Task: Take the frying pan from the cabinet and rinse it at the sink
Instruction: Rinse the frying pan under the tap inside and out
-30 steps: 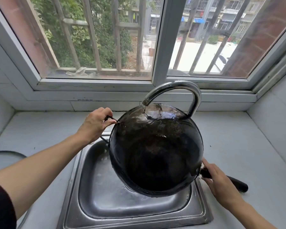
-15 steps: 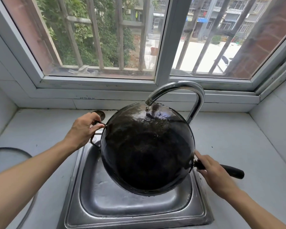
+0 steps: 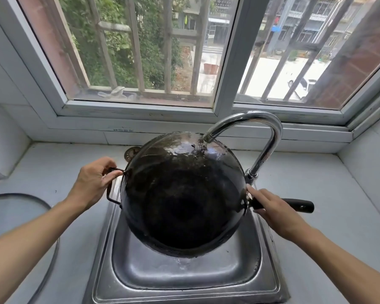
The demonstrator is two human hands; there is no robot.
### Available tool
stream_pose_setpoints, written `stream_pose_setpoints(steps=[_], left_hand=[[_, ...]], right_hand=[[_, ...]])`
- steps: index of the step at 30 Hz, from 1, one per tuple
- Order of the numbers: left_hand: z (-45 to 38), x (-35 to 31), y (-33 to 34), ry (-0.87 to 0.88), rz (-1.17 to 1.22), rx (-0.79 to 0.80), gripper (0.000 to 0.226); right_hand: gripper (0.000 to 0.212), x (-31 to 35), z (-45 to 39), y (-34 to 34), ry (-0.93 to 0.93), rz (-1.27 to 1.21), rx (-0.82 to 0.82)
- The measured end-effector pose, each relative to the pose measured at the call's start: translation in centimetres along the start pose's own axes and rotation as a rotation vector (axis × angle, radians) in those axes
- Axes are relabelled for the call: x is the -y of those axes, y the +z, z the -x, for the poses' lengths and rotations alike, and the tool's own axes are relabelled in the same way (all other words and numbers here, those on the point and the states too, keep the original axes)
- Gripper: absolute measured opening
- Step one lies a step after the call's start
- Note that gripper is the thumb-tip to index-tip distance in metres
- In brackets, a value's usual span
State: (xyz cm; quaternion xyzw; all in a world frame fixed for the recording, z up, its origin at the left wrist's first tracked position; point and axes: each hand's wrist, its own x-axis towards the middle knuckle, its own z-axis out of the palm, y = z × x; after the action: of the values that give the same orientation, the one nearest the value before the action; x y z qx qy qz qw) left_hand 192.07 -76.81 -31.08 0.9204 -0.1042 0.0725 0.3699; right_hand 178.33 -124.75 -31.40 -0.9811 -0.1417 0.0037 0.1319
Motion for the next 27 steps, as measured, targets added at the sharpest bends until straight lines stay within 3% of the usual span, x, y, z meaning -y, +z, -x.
stream_pose_setpoints(steps=[27], left_hand=[[2.2, 2.9, -1.8, -0.045, -0.076, -0.08, 0.012]], right_hand=[[0.084, 0.9, -4.0, -0.2, -0.079, -0.014, 0.054]])
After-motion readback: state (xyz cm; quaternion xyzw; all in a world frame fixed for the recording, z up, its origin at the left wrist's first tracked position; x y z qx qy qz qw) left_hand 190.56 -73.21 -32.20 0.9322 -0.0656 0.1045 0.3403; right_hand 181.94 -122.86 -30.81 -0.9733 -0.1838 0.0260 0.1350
